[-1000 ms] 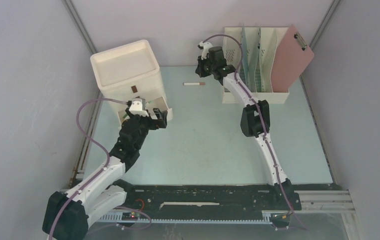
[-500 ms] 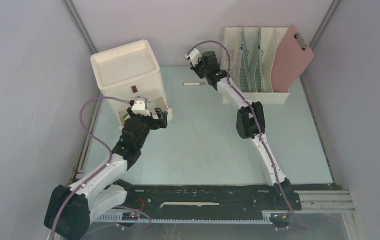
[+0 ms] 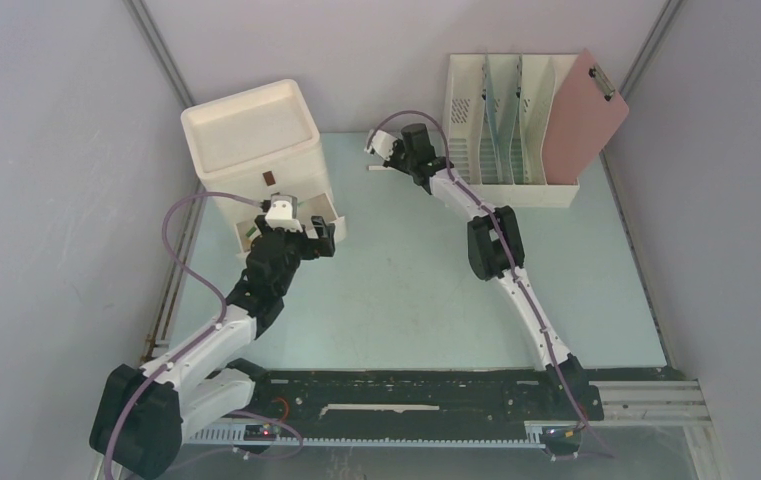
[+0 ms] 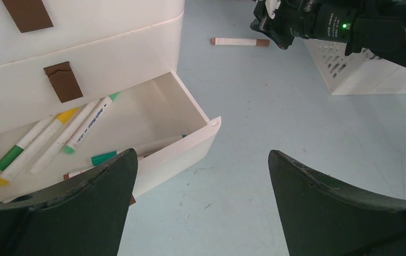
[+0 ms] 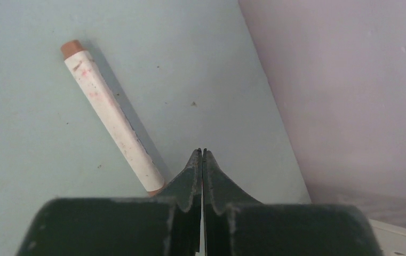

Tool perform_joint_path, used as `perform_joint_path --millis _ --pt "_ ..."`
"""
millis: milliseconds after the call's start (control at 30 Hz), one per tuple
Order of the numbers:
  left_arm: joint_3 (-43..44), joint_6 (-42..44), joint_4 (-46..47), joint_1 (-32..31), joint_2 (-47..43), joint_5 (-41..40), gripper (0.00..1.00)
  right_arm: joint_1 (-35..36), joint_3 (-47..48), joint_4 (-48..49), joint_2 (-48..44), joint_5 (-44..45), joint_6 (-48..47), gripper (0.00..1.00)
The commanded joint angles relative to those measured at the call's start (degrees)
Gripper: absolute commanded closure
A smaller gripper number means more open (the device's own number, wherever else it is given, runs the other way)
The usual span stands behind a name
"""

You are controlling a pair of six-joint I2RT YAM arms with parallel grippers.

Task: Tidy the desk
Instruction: Move the stationery to the center of the board.

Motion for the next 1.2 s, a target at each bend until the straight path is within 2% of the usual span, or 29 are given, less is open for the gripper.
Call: perform_joint_path --millis 0,167,433,533,633,767,900,1067,1167 --pt "0.6 1.5 2.8 0.4 -0.1 -1.2 0.00 0.3 0.2 0.4 0.6 -1.3 -7.2 0.99" --pt "0.3 1.7 2.8 0.4 -0.2 -0.9 0.00 0.7 -0.3 -5.0 0.1 -4.0 -9.4 0.99" --pt "-0.3 1.6 2.2 0.3 -1.9 -0.4 0.00 2.7 -8.0 -12.9 -6.1 -7.7 -14.6 0.99" --pt "-0.7 1.5 1.9 0.3 -3.5 -0.4 0.00 3.4 -10.6 -16.0 -9.4 -10.1 -13.3 0.99" --pt "-1.1 1.2 1.8 0.4 -4.6 0.1 0.00 4.3 -17.5 -16.8 -15.9 -13.4 -10.9 1.00" --pt "-1.3 0.5 1.6 0.4 -5.5 1.3 0.00 6.1 -21.5 -15.0 -19.7 -8.7 -4.0 0.98" --pt "-1.8 -0.2 1.7 0.4 -6.7 1.6 0.00 6.2 -18.4 -16.9 -21.5 -6.1 6.0 0.91" --pt "-2.2 -1.0 1.6 0.4 -8.4 1.8 0.00 5.5 -16.0 -21.4 -23.2 -10.4 17.9 0.62" --pt "-2.4 -1.5 1.5 0.3 -9.1 2.2 0.00 4.8 -14.1 -23.1 -22.0 -14.3 29.0 0.57"
